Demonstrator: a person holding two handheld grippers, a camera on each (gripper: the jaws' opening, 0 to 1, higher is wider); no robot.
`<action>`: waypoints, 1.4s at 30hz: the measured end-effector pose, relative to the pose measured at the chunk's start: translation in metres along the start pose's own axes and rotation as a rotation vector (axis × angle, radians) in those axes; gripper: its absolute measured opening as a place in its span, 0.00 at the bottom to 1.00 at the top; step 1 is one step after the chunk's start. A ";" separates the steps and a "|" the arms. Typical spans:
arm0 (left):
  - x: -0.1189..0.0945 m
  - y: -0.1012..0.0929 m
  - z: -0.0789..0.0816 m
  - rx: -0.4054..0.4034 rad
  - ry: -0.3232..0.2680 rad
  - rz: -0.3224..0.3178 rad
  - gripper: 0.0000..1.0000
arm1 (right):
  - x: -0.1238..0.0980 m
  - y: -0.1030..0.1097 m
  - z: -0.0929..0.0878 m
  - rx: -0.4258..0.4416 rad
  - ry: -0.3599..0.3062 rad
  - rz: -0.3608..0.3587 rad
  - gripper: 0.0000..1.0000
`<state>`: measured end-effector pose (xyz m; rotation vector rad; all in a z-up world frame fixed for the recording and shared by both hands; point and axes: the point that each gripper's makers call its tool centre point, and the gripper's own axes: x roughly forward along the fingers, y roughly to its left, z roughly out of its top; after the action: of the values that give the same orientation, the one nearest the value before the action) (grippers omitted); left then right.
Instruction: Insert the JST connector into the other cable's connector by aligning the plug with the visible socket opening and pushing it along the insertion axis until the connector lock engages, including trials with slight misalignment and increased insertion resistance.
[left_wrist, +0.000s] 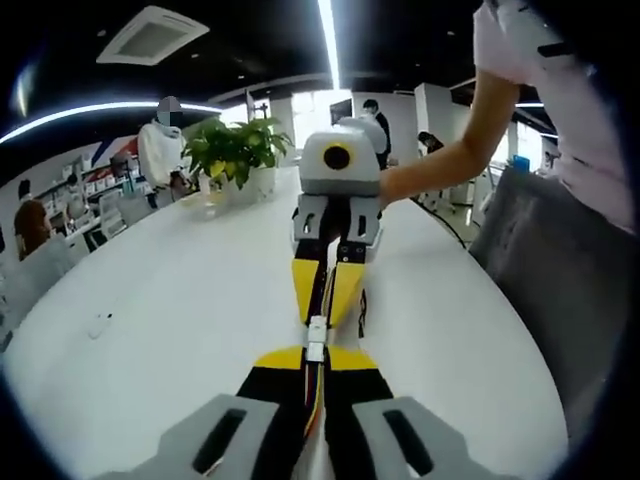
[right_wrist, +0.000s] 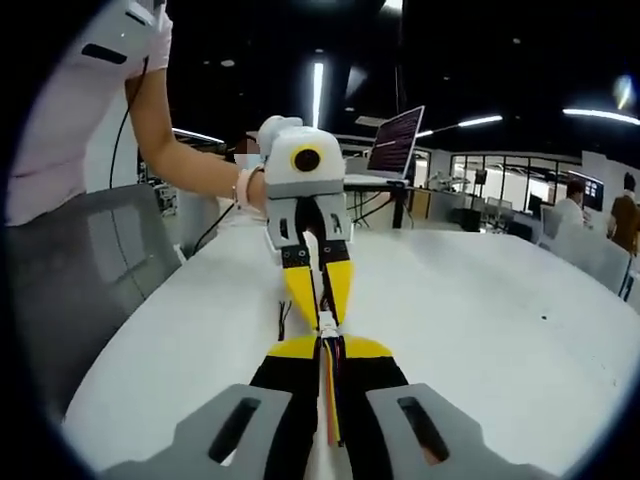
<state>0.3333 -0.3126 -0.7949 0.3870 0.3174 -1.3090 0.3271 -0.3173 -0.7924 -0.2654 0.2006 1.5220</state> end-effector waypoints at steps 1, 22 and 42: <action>0.001 0.002 0.000 -0.004 -0.003 0.001 0.00 | 0.000 -0.002 -0.001 0.002 -0.001 -0.004 0.02; 0.019 0.024 -0.030 -0.055 0.023 0.004 0.00 | 0.013 -0.026 -0.034 0.047 0.013 -0.035 0.03; 0.025 0.028 -0.040 -0.065 0.049 0.017 0.01 | 0.018 -0.032 -0.047 0.027 0.029 -0.031 0.04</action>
<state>0.3659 -0.3101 -0.8392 0.3663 0.3964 -1.2707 0.3617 -0.3152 -0.8407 -0.2683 0.2390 1.4848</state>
